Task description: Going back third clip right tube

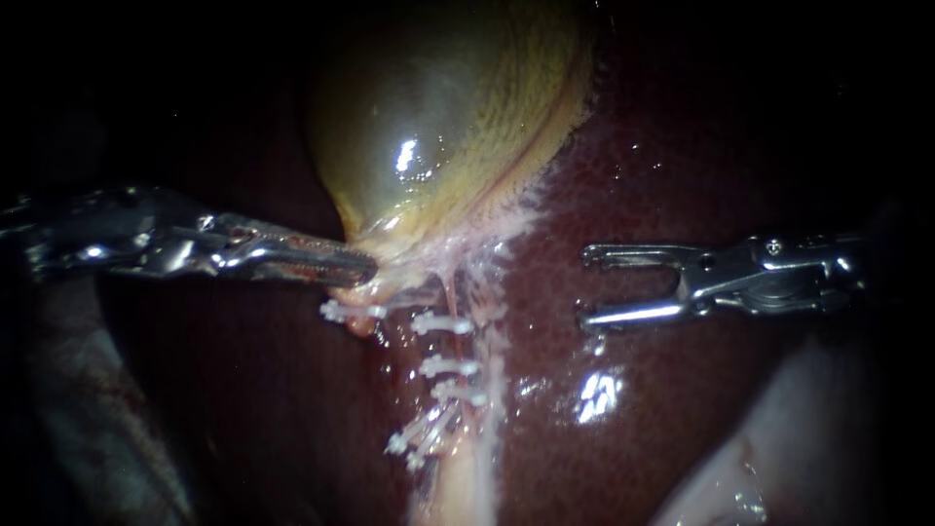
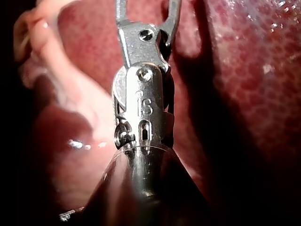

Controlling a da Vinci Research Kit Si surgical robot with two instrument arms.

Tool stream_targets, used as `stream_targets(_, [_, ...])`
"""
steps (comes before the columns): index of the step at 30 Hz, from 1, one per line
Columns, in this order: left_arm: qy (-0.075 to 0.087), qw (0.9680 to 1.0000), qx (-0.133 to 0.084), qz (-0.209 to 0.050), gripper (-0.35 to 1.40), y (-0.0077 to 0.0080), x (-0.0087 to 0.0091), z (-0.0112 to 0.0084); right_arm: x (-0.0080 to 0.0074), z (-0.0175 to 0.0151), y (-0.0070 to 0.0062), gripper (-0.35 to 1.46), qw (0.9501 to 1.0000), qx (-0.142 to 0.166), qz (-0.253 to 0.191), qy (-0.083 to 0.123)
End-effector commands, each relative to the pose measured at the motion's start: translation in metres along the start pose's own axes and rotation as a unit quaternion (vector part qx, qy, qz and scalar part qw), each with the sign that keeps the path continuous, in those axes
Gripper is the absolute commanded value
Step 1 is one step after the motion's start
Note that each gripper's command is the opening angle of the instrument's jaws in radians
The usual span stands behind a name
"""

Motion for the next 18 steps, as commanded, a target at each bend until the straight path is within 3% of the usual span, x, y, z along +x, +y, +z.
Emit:
stream_targets(1, [0.002,1.0,0.001,-0.003,-0.35,0.0,0.0,0.0002,-0.0001,0.0002,0.0,0.52,1.0,-0.002,0.0,-0.001])
stream_targets(6, [0.006,1.0,0.0,-0.007,-0.35,-0.0001,0.0003,0.0015,-0.0002,0.0006,0.0,0.52,1.0,-0.003,0.0,0.0])
stream_targets(18, [0.008,0.9998,-0.013,-0.011,-0.35,0.0009,0.0003,0.0067,-0.0004,0.0014,-0.0001,0.53,1.0,0.001,0.0,0.002])
